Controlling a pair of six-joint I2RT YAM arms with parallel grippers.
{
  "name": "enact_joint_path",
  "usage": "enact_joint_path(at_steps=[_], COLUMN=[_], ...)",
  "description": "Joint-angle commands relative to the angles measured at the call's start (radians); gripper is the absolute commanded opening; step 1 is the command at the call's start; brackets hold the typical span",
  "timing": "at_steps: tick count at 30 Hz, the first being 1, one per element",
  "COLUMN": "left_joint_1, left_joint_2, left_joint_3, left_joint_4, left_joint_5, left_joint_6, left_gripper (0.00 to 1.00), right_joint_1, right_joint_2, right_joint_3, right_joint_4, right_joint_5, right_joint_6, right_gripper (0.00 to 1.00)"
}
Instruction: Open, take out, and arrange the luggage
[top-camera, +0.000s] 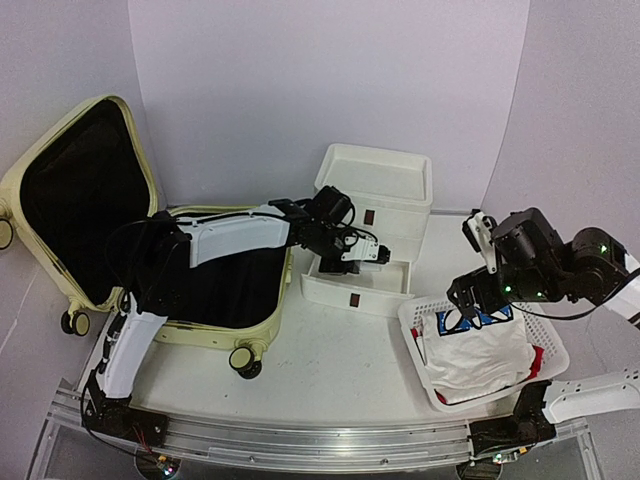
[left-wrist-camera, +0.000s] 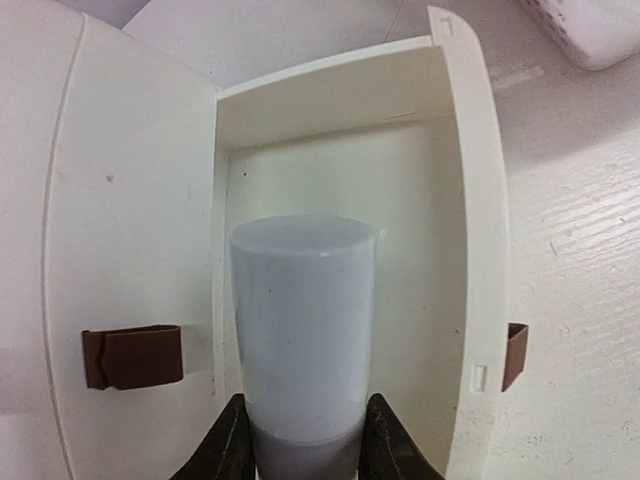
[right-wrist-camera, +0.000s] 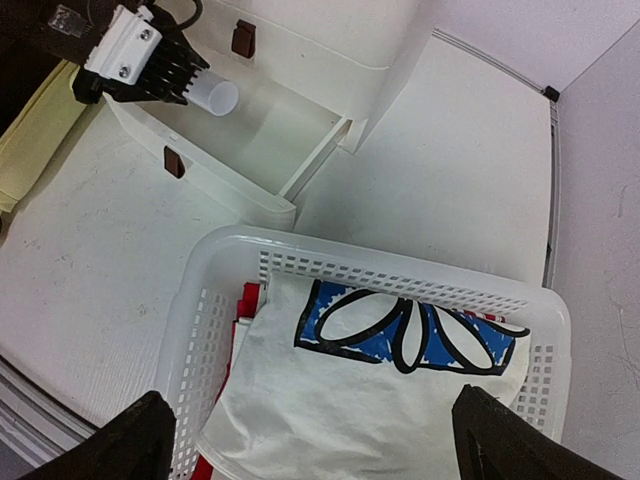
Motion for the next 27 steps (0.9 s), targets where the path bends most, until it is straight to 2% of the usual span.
enact_joint_path(at_steps=[1, 9, 15, 19, 27], left_joint_1=[0.003, 0.002, 0.002, 0.004, 0.030], left_joint_2=[0.066, 0.135, 0.100, 0.006, -0.315], left_joint_3=[0.118, 0.175, 0.159, 0.124, -0.023], left_joint_4=[-0.032, -0.063, -0.072, -0.073, -0.073], left_joint_5=[-0.070, -0.116, -0.094, -0.055, 0.080], left_joint_6=[-0.019, -0.012, -0.050, -0.099, -0.256], left_gripper=[0.25, 0.31, 0.51, 0.58, 0.64], right_joint_1=[0.001, 0.002, 0.001, 0.001, 0.002], right_joint_2=[0.007, 0.006, 0.031, 0.050, 0.120], right_joint_3=[0.040, 0.034, 0.044, 0.052, 0.092], right_joint_4=[0.015, 0.015, 0.014, 0.015, 0.017], right_joint_5=[0.004, 0.015, 0.015, 0.024, 0.057], right_joint_6=[0.013, 0.012, 0.007, -0.005, -0.104], right_gripper=[0.98, 0.98, 0.98, 0.98, 0.98])
